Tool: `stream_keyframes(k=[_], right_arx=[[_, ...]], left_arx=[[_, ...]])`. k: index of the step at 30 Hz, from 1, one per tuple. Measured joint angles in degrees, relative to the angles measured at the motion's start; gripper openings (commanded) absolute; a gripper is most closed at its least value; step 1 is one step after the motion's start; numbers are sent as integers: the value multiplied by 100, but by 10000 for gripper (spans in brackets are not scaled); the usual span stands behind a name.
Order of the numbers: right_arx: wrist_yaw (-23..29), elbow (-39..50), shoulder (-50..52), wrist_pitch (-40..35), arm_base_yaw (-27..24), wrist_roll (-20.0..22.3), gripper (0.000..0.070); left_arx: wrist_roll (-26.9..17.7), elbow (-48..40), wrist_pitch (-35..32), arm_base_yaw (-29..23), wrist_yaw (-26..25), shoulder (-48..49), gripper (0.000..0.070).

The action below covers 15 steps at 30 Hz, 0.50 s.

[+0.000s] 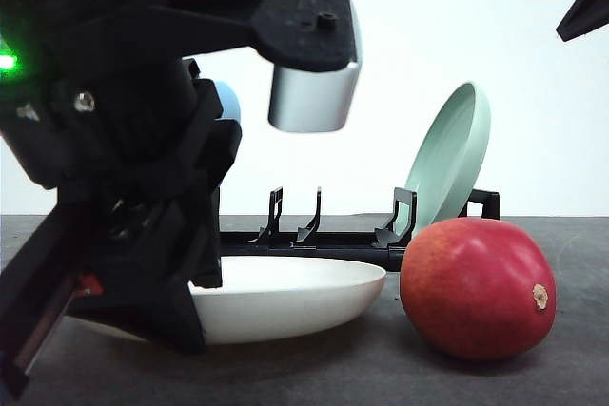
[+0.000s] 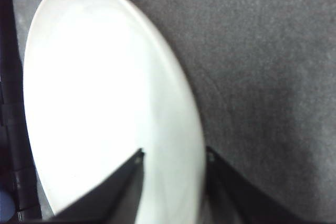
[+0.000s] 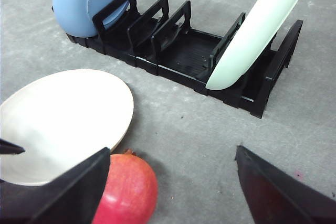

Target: Place pomegranate in white plate

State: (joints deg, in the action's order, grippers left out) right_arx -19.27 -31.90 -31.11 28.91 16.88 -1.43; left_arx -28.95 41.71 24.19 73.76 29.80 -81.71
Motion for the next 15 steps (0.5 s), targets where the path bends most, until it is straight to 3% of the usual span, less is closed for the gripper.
stream_keyframes(k=[4,9,15], right_arx=[[0,0,0,0,0,0,481],[0,0,0,0,0,0,481],[0,0,0,0,0,-2,481]], left_arx=[[5,2,227,0,0,1,410],[105,163,596,-19,-86,7,436],[708,696,1165,-419,-1408,573,442]])
